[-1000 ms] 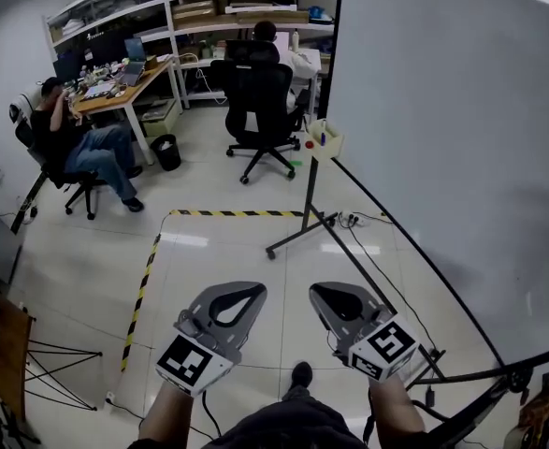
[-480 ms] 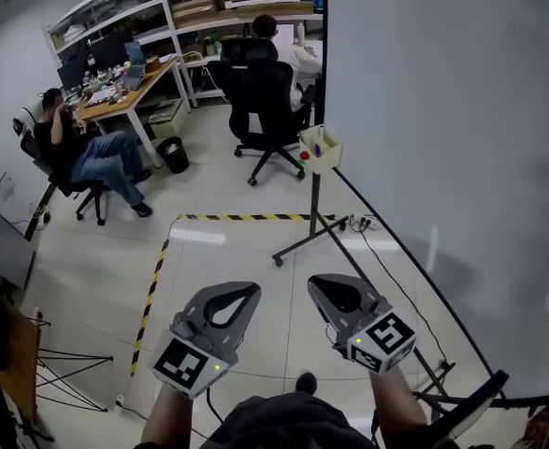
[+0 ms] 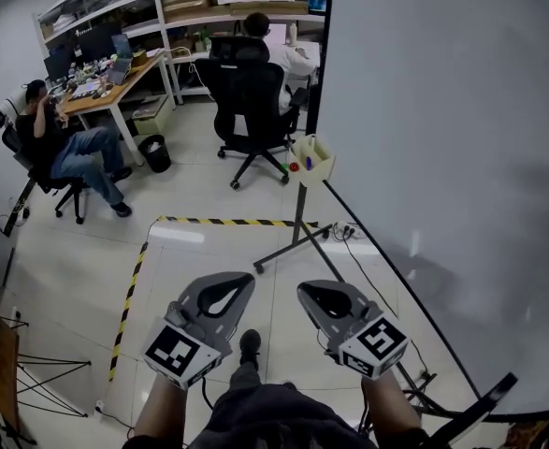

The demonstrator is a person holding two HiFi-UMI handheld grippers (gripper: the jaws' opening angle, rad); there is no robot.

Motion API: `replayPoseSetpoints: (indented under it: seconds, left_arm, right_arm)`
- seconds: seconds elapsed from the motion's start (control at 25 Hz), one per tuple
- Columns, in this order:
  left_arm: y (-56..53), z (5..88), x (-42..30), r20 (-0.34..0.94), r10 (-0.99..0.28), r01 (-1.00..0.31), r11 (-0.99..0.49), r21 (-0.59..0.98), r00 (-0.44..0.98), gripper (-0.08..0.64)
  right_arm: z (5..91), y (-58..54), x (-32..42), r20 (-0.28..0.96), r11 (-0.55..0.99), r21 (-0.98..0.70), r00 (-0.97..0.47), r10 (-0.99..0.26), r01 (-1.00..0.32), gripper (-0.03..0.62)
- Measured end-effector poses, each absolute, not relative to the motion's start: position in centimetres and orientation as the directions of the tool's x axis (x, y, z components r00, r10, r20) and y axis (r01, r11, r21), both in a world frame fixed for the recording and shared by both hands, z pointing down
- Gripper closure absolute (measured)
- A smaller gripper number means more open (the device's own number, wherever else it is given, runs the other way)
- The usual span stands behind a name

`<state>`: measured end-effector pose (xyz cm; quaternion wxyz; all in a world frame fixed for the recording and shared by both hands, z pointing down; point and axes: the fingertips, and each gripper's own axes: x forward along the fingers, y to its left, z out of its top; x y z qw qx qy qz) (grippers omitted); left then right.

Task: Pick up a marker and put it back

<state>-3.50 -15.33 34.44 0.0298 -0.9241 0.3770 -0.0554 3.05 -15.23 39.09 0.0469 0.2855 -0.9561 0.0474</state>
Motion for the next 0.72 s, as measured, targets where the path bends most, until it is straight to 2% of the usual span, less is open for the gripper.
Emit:
replayPoseSetpoints:
  seconds: [0.28,0.72]
  left_arm:
    - [-23.8,34.9,-4.8,0.051,-0.641,-0.637,-0.767,-0.081,0.766,0.554]
    - [-38.5,36.1,-8.6,0.073,-0.553,-0.548,-0.833,-0.074,0.83,0.554]
  right_arm:
    - [40.2,-21.7,0.5,0.222,0.845,0.02,-0.822,-0.524,-0.534,0.592]
    - [40.2,-34.2,-3.9,0.244,0.783,-0.007,-0.761,-0.602,-0.622,0.592]
